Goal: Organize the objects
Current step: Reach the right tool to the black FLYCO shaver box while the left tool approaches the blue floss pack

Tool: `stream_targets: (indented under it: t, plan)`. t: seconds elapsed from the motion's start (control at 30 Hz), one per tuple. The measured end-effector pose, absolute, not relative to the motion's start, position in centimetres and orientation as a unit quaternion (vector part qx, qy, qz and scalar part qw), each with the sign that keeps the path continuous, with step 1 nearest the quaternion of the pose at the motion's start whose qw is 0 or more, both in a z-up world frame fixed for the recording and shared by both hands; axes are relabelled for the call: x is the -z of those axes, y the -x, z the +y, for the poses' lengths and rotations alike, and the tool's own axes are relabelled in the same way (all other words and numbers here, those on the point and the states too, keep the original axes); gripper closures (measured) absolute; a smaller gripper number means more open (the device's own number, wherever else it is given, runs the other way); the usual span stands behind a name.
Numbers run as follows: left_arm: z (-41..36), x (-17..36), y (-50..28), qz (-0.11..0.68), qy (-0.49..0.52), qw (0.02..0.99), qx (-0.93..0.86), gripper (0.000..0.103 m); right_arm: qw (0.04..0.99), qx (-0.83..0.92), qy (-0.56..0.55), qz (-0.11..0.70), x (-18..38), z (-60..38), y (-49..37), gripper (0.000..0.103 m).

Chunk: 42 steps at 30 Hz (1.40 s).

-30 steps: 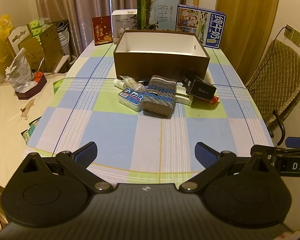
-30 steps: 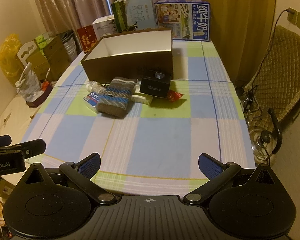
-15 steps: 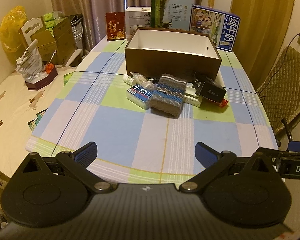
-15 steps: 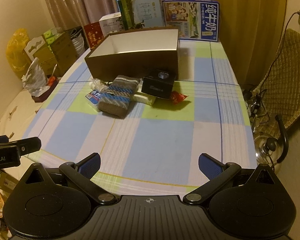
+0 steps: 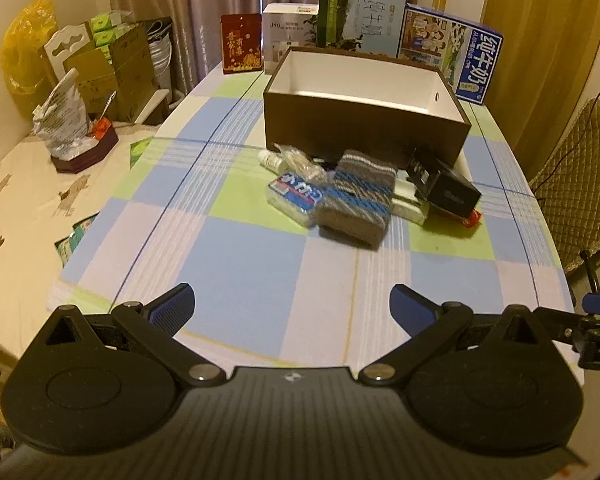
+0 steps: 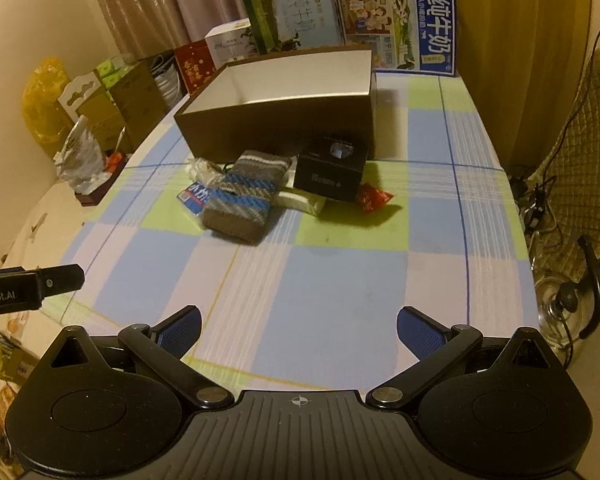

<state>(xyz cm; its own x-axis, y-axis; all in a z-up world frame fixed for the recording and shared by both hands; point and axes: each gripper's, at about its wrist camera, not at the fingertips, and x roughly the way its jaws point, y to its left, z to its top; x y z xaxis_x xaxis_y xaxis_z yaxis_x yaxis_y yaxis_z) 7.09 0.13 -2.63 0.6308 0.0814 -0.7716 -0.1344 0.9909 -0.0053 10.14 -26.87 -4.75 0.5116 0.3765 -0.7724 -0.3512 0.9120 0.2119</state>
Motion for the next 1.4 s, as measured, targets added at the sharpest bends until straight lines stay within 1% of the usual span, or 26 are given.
stream_targets:
  t: [0.47,0.73,0.9,0.97,1.03,1.1,1.4]
  plan:
    - [4.9,5.7,-17.1,0.431,0.012,0.902,-0.023,0.001,0.889,-0.177,-0.043,0.420,6.1,-23.5,-17.6,0.002]
    - [7.6,7.8,-22.2,0.444,0.006,0.896,0.003,0.001,0.895,-0.146,-0.043,0.420,7.4,-21.8,-22.2,0.002]
    - [8.8,9.0,-24.9,0.448,0.002,0.894,0.016,0.004,0.897,-0.129,-0.051,0.421,8.1,-21.6,-25.2,0.002]
    - [9.1,9.5,-25.8,0.450,-0.001,0.893,0.017,0.006,0.894,-0.125,-0.054,0.428,8.6,-21.4,-26.4,0.004]
    - [9.4,9.9,-26.5,0.455,0.000,0.890,0.015,0.008,0.887,-0.125,-0.055,0.440,9.2,-21.1,-27.7,0.015]
    - [9.8,10.2,-27.1,0.460,0.007,0.888,0.015,0.009,0.882,-0.125,-0.061,0.451,9.7,-20.8,-29.1,0.016]
    - [10.1,11.5,-28.7,0.471,0.018,0.882,0.001,0.010,0.871,-0.122,-0.031,0.474,11.4,-20.1,-33.6,0.016]
